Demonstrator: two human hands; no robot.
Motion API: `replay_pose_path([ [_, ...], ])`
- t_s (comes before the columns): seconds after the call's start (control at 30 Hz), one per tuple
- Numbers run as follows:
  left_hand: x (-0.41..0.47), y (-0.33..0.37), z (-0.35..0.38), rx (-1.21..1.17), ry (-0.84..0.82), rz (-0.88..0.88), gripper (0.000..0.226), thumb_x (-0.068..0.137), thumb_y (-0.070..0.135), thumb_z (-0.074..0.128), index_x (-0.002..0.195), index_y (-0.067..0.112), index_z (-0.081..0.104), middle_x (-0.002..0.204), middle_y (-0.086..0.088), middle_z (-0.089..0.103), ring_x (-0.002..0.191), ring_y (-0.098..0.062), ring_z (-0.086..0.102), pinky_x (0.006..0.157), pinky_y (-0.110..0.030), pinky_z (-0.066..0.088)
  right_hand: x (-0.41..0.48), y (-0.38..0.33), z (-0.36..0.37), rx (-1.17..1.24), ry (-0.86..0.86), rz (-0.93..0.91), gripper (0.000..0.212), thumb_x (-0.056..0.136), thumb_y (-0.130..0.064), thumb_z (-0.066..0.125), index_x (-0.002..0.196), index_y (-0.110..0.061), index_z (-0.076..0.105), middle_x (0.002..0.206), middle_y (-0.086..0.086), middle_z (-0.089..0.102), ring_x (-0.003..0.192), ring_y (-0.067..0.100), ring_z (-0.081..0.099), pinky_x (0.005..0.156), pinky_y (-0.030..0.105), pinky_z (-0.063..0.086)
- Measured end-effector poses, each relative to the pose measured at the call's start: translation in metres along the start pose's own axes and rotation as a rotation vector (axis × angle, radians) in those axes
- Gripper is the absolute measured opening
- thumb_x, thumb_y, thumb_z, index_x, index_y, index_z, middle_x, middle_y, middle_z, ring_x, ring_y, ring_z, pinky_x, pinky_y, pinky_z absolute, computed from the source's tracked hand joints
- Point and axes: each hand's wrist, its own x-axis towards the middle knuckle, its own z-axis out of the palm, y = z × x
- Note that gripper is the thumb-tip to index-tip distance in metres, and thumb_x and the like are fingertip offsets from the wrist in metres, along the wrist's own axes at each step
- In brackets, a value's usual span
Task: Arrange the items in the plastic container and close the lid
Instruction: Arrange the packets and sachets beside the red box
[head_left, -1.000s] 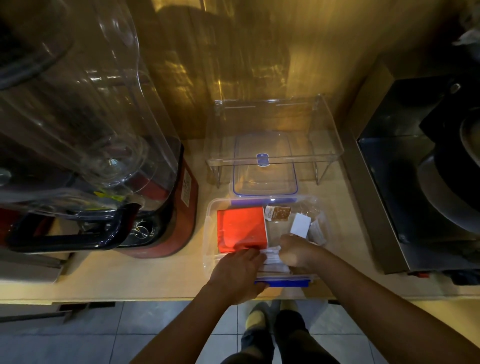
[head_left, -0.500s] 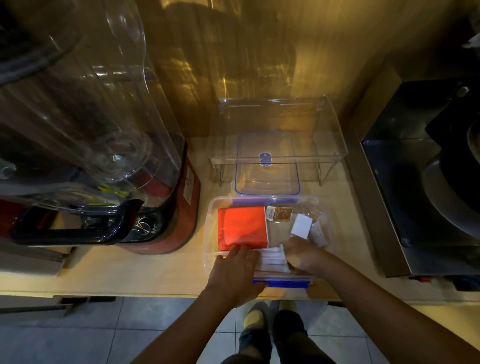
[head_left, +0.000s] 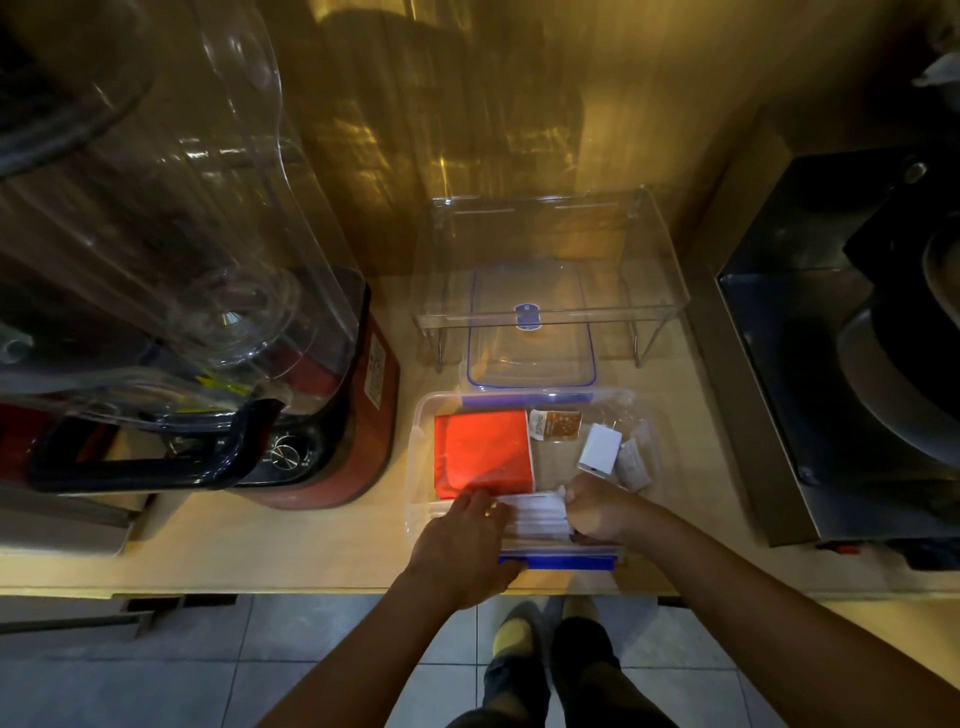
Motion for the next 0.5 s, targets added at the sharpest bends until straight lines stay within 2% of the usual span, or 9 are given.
replay_pose_path([
  [0.07,0.001,0.0,-0.003,-0.016,-0.013,0.003,0.063,0.081,0.047,0.061,0.134,0.023,0.039,0.136,-0.005,0.045,0.124,-0.021,0.044,0.094,-0.039,0.049,-0.002,-0.001,0.0,-0.026,0.012,0.002,0.02,0.087,-0.007,0.05,0.104,-0.002,0.059,0.088,0.009,0.058,0.095,0.029,0.062,0.08,0.035,0.051],
  [0.1,0.001,0.0,-0.005,-0.018,-0.021,0.009,0.063,0.081,0.047,0.061,0.134,0.022,0.039,0.137,-0.006,0.044,0.124,-0.021,0.043,0.095,-0.039,0.049,-0.002,-0.001,0.001,-0.003,0.017,0.012,0.023,0.087,-0.007,0.049,0.106,0.001,0.058,0.085,0.009,0.057,0.092,0.028,0.061,0.076,0.033,0.051],
  [0.17,0.0,-0.001,-0.007,-0.018,-0.045,0.019,0.063,0.081,0.046,0.06,0.135,0.021,0.037,0.138,-0.006,0.043,0.125,-0.022,0.042,0.095,-0.041,0.049,-0.002,-0.005,0.0,0.045,0.077,0.023,0.018,0.088,-0.009,0.049,0.1,-0.001,0.06,0.082,0.008,0.057,0.085,0.024,0.06,0.067,0.028,0.047],
  [0.27,-0.002,-0.001,-0.008,-0.004,-0.054,0.006,0.065,0.082,0.05,0.057,0.137,0.024,0.034,0.139,-0.005,0.042,0.124,-0.022,0.045,0.094,-0.042,0.049,-0.005,-0.01,-0.009,0.003,0.293,0.016,0.011,0.09,-0.011,0.048,0.09,-0.01,0.059,0.084,0.006,0.062,0.075,0.018,0.057,0.057,0.025,0.04],
  [0.4,-0.006,-0.001,-0.011,0.042,-0.004,-0.005,0.062,0.081,0.057,0.053,0.134,0.028,0.038,0.135,0.0,0.052,0.116,-0.019,0.054,0.092,-0.036,0.047,0.001,-0.012,-0.025,-0.192,0.599,-0.002,0.02,0.088,-0.014,0.049,0.107,-0.014,0.058,0.099,0.005,0.066,0.082,0.02,0.062,0.064,0.03,0.044],
  [0.5,-0.011,0.005,-0.017,0.002,0.165,0.065,0.056,0.078,0.064,0.042,0.124,0.033,0.048,0.12,0.005,0.064,0.104,-0.014,0.061,0.086,-0.028,0.046,0.013,-0.009,-0.033,-0.309,0.634,-0.046,0.034,0.085,-0.012,0.049,0.119,-0.016,0.051,0.11,0.006,0.066,0.098,0.026,0.065,0.071,0.033,0.048],
])
